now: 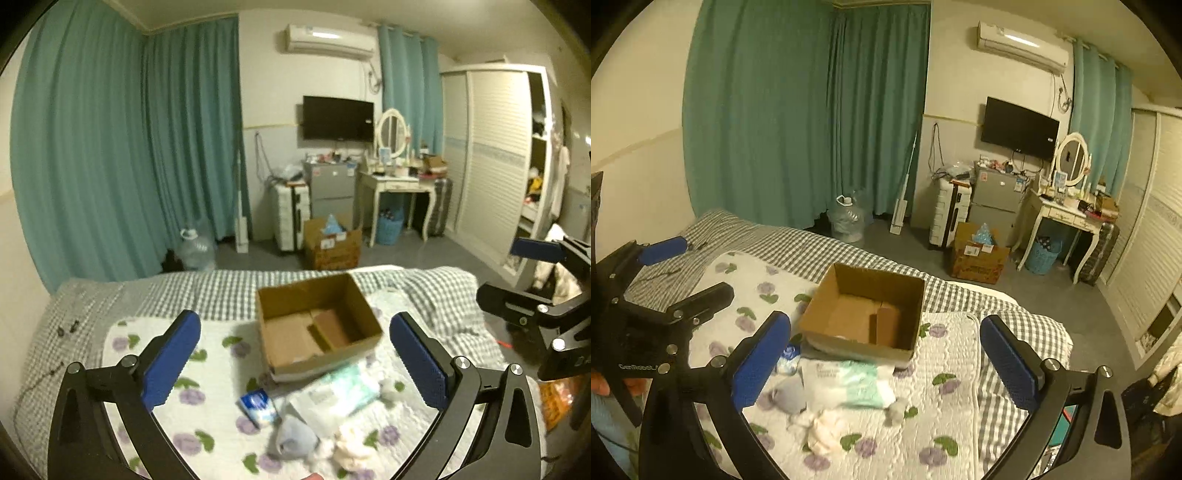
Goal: Organize soft objects
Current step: 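Grasp the cream lace sock with the right tool while the left grasps a white sock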
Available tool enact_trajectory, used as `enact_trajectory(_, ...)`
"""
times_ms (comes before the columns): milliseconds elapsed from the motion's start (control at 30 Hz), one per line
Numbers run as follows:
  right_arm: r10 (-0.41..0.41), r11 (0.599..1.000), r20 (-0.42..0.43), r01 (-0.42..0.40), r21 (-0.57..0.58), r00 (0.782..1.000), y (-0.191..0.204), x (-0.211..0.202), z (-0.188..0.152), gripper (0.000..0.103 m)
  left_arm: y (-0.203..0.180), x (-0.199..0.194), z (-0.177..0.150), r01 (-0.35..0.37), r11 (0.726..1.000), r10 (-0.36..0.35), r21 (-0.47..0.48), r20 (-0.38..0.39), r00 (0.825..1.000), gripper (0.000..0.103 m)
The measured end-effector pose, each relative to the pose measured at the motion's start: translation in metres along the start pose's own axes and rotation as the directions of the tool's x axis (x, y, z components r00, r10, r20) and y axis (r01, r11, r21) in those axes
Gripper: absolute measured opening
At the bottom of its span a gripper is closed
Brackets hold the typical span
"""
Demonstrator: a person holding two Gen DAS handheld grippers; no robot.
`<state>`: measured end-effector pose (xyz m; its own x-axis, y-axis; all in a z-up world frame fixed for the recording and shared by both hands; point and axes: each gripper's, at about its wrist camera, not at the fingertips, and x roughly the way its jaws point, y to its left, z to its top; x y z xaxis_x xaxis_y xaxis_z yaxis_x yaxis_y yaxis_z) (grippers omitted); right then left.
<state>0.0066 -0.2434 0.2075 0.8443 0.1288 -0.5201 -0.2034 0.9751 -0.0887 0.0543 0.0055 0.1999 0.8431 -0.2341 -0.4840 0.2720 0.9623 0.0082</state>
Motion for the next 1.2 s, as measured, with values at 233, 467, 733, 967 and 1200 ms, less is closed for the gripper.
enact_trajectory(233,-0.011,0.998,-0.064,0.007,-0.056,0.998,0.031,0.007,-0.062,0.103,0.001,0.000,-0.063,0.005,1.000,-0.004,0.007,-0.069,0.998,0.103)
enact_trajectory(467,0.041,0.997,-0.149,-0.049,-0.052,0.988,0.055,0.079,-0.139,0.103,0.013,0.047,-0.133,-0.028,1.000,0.027,-0.002,-0.173,0.985,0.103)
enact_trajectory(733,0.102,0.993,-0.331,-0.116,-0.022,0.938,0.063,0.176,-0.200,0.103,0.030,0.113,-0.189,-0.068,0.997,0.059,-0.022,-0.290,0.955,0.103)
enact_trajectory(967,0.209,0.970,-0.471,-0.243,-0.012,0.857,0.084,0.227,-0.241,0.088,0.035,0.129,-0.210,-0.032,0.998,0.009,-0.058,-0.364,0.931,0.103)
enact_trajectory(1200,0.207,0.967,-0.492,-0.252,-0.026,0.845,0.078,0.220,-0.247,0.040,0.024,0.131,-0.213,-0.026,0.999,0.007,-0.043,-0.400,0.916,0.102)
